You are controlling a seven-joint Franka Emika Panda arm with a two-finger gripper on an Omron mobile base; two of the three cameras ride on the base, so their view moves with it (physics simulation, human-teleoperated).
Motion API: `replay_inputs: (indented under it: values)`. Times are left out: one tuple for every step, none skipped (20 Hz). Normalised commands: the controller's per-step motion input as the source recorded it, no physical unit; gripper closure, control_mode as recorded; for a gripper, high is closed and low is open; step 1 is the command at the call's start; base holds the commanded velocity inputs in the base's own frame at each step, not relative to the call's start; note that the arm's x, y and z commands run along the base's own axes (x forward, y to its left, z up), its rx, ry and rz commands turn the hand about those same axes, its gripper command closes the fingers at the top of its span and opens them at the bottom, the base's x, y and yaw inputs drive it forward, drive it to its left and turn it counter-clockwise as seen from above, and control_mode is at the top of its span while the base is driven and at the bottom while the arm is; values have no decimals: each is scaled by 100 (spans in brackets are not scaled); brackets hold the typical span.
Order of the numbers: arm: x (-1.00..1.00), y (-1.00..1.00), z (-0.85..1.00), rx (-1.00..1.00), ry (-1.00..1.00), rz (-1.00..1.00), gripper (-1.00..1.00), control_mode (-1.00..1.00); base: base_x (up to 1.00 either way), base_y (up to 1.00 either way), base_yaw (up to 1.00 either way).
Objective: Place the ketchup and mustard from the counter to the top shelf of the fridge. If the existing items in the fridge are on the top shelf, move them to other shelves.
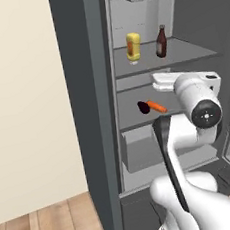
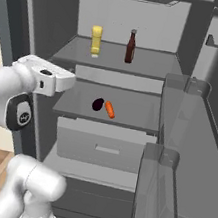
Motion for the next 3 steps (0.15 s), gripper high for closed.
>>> replay_inputs:
  values:
    - [-100, -4, 6, 9, 0, -23, -100, -100, 0, 0, 0]
    - [-100, -5, 9, 10, 0, -23, -100, -100, 0, 0, 0]
    - [-100, -8, 7, 9, 0, -20, -100, -100, 0, 0, 0]
